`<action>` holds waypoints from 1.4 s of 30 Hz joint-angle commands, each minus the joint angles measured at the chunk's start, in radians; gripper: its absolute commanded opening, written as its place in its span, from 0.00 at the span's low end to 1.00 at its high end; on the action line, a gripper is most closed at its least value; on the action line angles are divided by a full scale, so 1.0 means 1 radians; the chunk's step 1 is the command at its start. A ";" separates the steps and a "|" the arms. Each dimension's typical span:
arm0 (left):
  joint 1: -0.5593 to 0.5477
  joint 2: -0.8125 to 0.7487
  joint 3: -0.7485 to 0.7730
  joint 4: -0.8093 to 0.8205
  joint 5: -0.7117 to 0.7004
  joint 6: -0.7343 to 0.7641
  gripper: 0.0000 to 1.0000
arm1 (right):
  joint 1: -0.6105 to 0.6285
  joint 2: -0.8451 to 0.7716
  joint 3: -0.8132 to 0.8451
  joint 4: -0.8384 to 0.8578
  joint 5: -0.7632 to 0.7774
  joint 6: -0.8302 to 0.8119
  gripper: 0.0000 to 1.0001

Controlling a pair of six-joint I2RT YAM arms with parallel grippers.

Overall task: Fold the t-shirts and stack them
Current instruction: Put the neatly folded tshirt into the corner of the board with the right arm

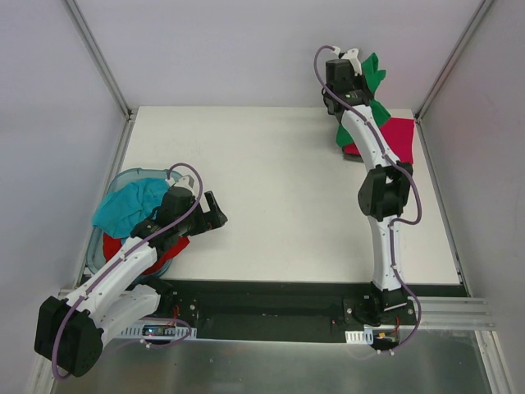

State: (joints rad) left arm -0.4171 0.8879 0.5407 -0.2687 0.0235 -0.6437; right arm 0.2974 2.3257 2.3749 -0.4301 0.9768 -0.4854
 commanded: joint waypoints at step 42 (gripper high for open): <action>0.006 0.003 0.027 0.003 -0.014 0.010 0.99 | -0.323 -0.325 -0.353 -0.090 -0.507 0.333 0.96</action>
State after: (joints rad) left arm -0.4171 0.9157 0.5407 -0.2687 0.0212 -0.6434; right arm -0.0223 2.2948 2.1189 -0.5209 0.5922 -0.1543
